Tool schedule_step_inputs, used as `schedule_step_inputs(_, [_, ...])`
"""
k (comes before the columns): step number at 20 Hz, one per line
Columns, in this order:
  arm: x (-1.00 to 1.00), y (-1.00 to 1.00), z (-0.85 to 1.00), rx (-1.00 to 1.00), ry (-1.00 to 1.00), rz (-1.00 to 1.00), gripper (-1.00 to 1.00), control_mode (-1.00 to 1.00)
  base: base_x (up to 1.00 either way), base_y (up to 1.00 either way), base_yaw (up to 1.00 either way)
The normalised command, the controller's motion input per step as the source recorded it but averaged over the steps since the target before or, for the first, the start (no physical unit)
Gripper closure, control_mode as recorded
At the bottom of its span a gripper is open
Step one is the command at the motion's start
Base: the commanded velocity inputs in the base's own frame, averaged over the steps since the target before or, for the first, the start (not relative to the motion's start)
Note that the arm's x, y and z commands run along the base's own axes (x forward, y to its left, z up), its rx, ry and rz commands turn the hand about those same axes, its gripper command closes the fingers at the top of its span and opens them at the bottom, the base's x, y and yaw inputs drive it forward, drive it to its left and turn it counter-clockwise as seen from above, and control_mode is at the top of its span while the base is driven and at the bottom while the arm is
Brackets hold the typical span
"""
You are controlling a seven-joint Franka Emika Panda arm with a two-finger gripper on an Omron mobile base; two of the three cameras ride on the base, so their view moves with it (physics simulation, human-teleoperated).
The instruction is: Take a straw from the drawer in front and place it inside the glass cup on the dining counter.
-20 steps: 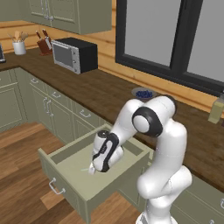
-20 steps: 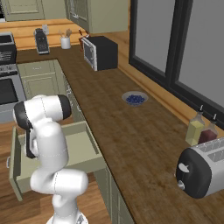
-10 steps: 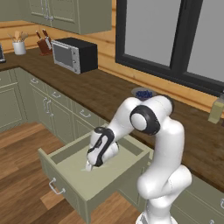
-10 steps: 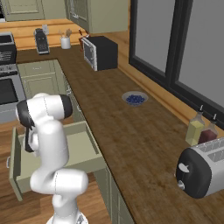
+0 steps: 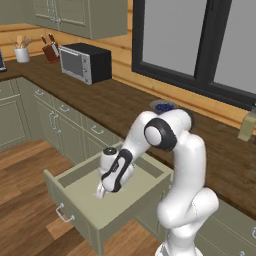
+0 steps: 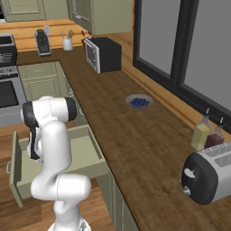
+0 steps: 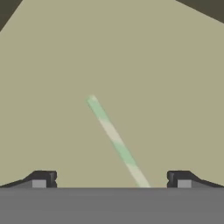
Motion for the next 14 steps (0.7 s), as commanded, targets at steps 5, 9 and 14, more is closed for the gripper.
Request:
schedule_step_inputs(5, [0.02, 0.22, -0.20, -0.04, 0.00, 0.00, -1.00, -1.00, 0.00, 0.00, 0.00])
schedule_step_inputs(9, [0.19, 0.11, -0.17, -0.02, 0.01, 0.00, -1.00, -1.00, 0.00, 0.00, 0.00])
schedule_step_inputs(14, [0.28, 0.01, -0.16, -0.01, 0.00, 0.00, -1.00, -1.00, 0.00, 0.00, 0.00])
